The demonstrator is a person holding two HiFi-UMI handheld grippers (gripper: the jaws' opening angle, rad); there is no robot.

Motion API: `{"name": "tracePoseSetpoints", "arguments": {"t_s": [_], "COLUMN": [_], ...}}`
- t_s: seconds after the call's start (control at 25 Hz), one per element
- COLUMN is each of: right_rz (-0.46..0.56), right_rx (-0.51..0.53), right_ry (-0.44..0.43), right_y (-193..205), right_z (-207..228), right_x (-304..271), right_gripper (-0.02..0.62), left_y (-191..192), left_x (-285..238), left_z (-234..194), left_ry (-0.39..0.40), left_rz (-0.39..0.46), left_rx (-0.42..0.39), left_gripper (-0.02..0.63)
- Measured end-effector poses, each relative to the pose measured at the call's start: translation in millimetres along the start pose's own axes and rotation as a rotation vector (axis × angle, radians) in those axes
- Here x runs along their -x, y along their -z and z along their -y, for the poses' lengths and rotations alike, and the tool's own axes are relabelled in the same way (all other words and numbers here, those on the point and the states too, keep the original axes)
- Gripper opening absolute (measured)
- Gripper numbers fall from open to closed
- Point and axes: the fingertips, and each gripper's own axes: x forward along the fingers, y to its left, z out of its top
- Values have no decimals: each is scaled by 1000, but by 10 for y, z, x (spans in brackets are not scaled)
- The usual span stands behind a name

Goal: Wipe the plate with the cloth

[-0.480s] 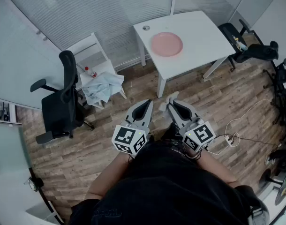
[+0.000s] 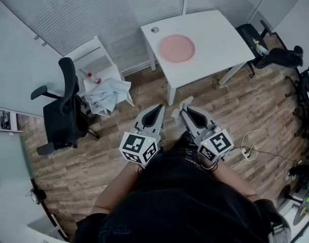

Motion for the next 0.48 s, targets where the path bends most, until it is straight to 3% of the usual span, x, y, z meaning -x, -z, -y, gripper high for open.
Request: {"name": "tracePoseSetpoints", "arguments": {"t_s": [0.48], "right_rz": [-3], "right_rx": [8], "right_ry": [-32], "right_y": [-321], "right_z": [1080], "right_x": [220], "right_gripper": [43], "left_y": [-246], "left_x": [-1084], "left_z": [408], "left_ry": [18], "left_rz": [68], "left_rx": [-15], "left_gripper": [15]}}
